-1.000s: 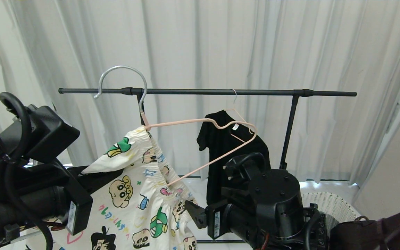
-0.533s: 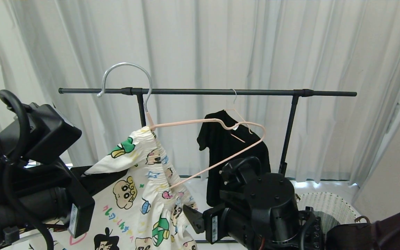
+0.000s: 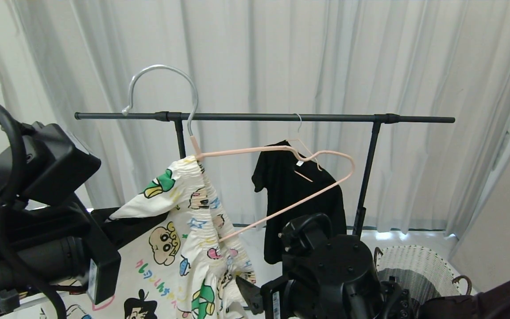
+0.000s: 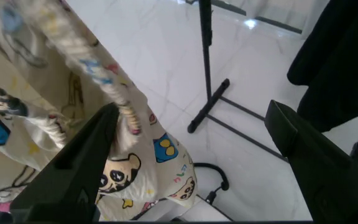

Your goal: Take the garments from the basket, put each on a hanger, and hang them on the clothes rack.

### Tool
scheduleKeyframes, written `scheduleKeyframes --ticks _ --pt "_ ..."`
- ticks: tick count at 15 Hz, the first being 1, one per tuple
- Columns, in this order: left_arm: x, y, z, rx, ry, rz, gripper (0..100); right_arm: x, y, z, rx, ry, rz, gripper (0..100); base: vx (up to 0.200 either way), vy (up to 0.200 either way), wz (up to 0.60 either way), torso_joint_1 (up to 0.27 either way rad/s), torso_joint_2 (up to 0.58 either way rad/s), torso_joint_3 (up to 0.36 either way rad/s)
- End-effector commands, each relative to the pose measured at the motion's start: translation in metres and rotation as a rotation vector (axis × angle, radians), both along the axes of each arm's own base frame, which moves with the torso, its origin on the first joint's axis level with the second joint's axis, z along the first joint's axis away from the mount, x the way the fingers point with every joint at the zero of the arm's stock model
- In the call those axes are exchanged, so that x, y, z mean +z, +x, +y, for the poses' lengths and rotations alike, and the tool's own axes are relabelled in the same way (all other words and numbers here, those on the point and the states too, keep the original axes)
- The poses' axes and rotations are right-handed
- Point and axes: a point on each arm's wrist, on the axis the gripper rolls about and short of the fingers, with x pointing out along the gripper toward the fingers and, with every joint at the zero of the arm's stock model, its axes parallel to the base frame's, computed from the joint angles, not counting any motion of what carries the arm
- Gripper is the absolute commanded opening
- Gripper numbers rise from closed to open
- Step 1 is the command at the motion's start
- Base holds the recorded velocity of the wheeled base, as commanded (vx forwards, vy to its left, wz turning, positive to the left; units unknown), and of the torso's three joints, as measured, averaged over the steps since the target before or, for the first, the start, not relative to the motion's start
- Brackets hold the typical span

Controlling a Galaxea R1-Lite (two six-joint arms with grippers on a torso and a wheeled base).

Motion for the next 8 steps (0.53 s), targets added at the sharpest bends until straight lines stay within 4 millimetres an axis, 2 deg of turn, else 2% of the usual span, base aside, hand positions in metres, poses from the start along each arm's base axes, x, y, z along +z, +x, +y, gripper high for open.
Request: scheduleKeyframes --ticks 1,5,8 --pt "0.004 -0.001 -0.001 -0.010 -0.010 -0.013 0 -0.005 -0.005 -0.003 0.011 -0.020 0.012 100 0.000 0.000 0.00 0.000 0.00 0.000" --pt "0.002 -0.002 0.000 -0.005 -0.005 -0.005 0 -0.007 0.001 -0.010 -0.034 -0.038 0.006 100 0.000 0.000 0.00 0.000 0.00 0.000" --pt "-0.009 -0.003 0.008 0.032 0.018 0.013 0 -0.015 0.023 -0.042 -0.157 -0.140 -0.036 100 0.000 0.000 0.00 0.000 0.00 0.000"
